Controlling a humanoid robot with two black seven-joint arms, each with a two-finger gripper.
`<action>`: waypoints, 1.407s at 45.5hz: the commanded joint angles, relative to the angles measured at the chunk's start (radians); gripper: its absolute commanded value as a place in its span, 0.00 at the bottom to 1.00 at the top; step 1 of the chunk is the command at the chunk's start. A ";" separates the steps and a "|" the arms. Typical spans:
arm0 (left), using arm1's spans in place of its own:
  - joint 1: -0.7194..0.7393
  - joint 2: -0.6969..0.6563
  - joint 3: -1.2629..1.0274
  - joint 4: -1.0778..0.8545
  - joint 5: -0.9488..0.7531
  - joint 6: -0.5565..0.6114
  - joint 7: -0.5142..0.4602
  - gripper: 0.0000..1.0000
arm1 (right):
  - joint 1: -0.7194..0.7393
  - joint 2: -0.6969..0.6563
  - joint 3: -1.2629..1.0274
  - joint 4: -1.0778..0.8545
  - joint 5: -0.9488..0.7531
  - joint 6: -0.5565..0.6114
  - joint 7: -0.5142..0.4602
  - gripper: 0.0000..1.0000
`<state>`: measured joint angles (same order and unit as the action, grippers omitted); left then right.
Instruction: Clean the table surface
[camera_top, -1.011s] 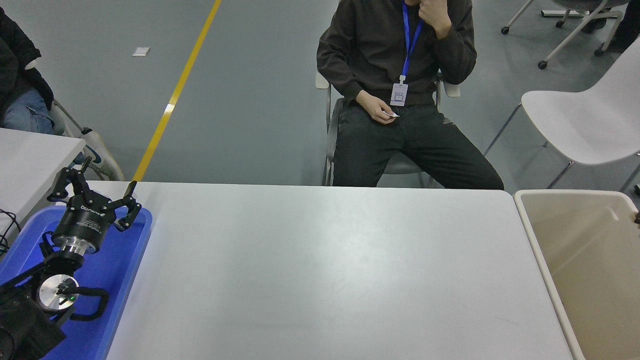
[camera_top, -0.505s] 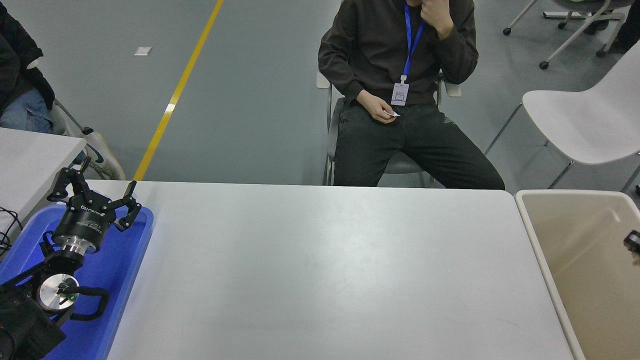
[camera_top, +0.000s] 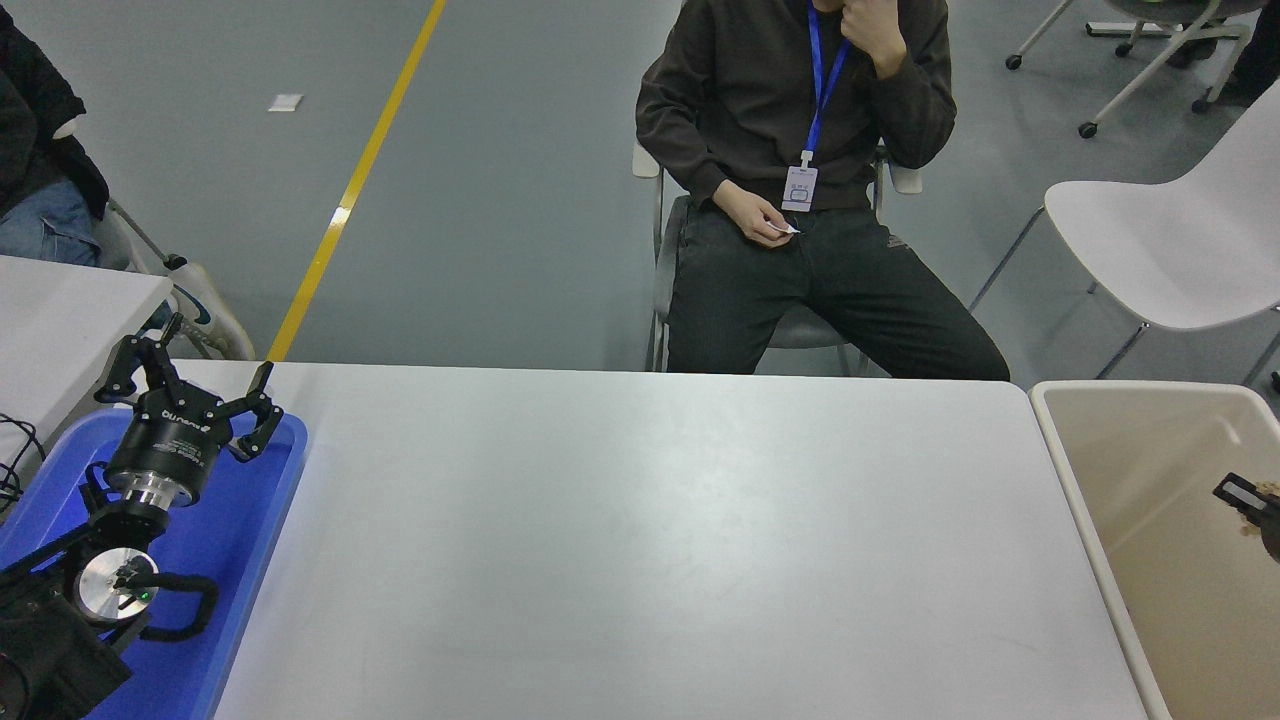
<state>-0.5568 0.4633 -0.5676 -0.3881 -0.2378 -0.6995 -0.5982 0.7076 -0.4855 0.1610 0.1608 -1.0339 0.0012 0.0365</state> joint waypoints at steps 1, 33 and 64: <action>0.000 0.000 0.000 0.000 0.000 0.000 0.000 1.00 | 0.000 0.031 -0.038 -0.017 0.001 -0.032 0.002 0.00; 0.000 0.000 0.000 0.000 0.000 0.000 0.000 1.00 | -0.005 0.030 -0.034 -0.041 0.003 -0.041 -0.010 1.00; 0.000 0.000 0.000 0.000 0.000 0.000 0.000 1.00 | 0.001 0.027 -0.080 -0.069 0.436 -0.035 -0.009 1.00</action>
<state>-0.5568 0.4633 -0.5676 -0.3881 -0.2376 -0.6995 -0.5983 0.7044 -0.4544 0.0320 0.0906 -0.7225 -0.0326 0.0262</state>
